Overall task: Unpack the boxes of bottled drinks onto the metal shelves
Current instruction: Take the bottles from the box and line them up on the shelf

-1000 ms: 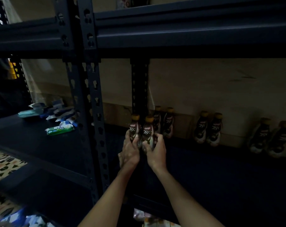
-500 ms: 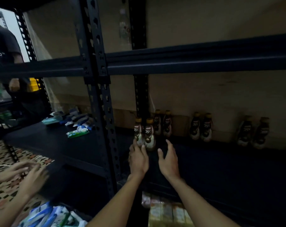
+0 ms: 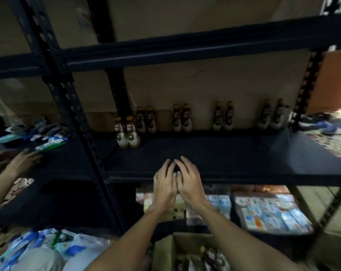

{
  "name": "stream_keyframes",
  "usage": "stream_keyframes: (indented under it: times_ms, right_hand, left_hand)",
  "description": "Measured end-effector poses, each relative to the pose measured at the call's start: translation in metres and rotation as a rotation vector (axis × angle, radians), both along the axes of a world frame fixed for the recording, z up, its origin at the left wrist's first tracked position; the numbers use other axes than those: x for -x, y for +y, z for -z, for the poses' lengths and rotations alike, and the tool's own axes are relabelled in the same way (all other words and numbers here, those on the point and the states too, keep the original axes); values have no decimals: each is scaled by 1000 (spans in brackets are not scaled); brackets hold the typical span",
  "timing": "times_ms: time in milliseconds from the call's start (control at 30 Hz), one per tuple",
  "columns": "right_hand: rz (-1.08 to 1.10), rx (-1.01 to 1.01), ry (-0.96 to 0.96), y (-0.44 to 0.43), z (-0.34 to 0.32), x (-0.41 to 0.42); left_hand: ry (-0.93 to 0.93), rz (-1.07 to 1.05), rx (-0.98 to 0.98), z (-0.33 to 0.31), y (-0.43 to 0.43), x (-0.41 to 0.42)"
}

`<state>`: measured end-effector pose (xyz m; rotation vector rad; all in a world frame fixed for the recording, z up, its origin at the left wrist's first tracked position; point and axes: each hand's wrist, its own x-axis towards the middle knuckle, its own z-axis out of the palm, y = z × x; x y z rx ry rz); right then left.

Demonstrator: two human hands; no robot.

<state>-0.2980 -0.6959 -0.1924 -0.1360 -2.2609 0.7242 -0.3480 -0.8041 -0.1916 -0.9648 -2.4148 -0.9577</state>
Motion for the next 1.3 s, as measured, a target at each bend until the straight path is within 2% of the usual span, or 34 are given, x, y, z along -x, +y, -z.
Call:
stream_keyframes:
  times_ms: [233, 500, 633, 733, 867, 967, 1167, 1300]
  right_hand:
    - [155, -10, -63, 22, 81, -89]
    - [186, 107, -385, 23, 151, -175]
    - [246, 169, -585, 37, 169, -205]
    - [292, 201, -759, 54, 171, -228]
    - [402, 318, -980, 88, 180, -246]
    - [421, 310, -1069, 100, 181, -249]
    - [382, 356, -1314, 103, 209, -246]
    - [366, 338, -1428, 87, 222, -246]
  left_hand:
    - [-47, 108, 147, 77, 26, -74]
    - [-238, 235, 450, 155, 25, -130]
    - [-380, 298, 526, 177, 25, -146]
    - [-408, 296, 636, 196, 26, -159]
    - [-672, 236, 582, 216, 36, -163]
    - [-815, 211, 565, 221, 43, -163]
    - [-984, 228, 614, 238, 66, -167]
    - [-998, 230, 607, 252, 82, -174]
